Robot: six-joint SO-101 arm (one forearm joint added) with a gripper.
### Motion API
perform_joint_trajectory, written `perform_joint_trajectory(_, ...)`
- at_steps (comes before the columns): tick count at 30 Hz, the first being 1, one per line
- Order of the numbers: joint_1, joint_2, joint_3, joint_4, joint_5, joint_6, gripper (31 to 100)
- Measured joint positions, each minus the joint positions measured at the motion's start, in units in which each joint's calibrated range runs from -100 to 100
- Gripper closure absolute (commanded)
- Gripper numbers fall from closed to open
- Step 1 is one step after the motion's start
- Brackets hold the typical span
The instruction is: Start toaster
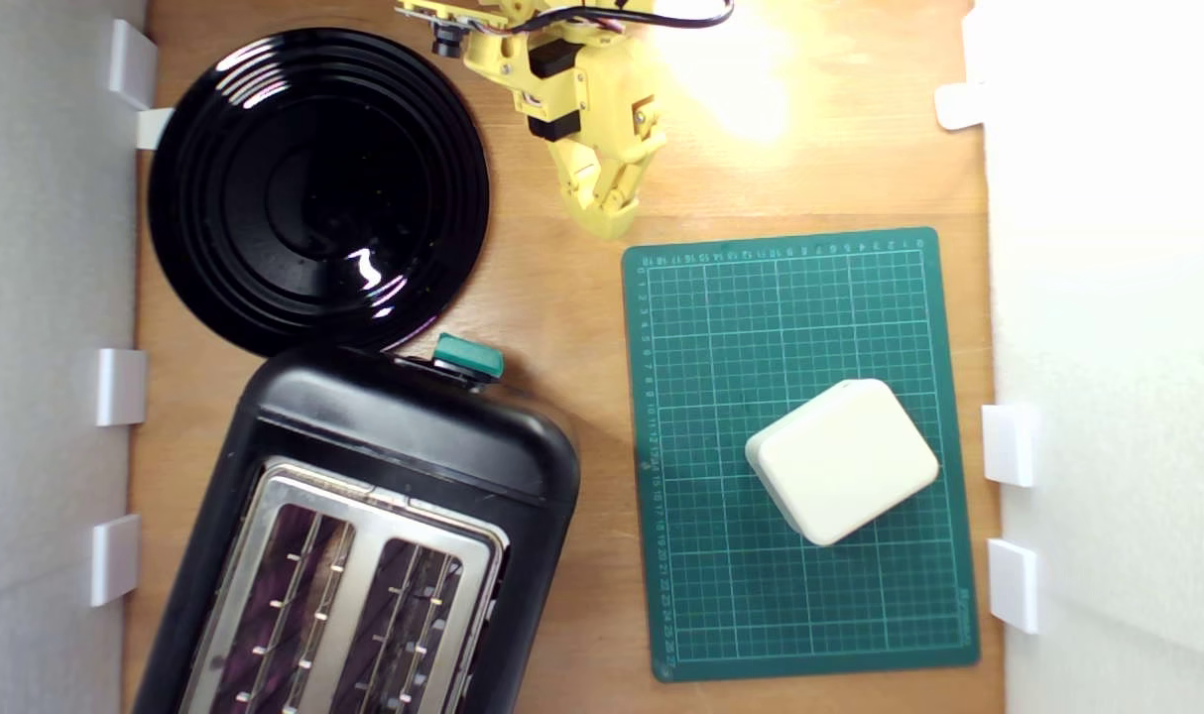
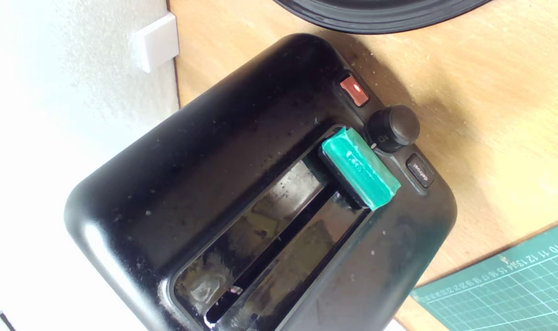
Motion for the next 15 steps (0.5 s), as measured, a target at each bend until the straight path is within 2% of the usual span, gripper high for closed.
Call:
perform_joint_trajectory(9, 0.09, 0.00, -0.09, 0.00, 0.00, 0.32, 98.9)
perform_joint_trajectory(15, 2.44, 4.17, -3.89, 0.10, 0.00, 5.71, 98.9)
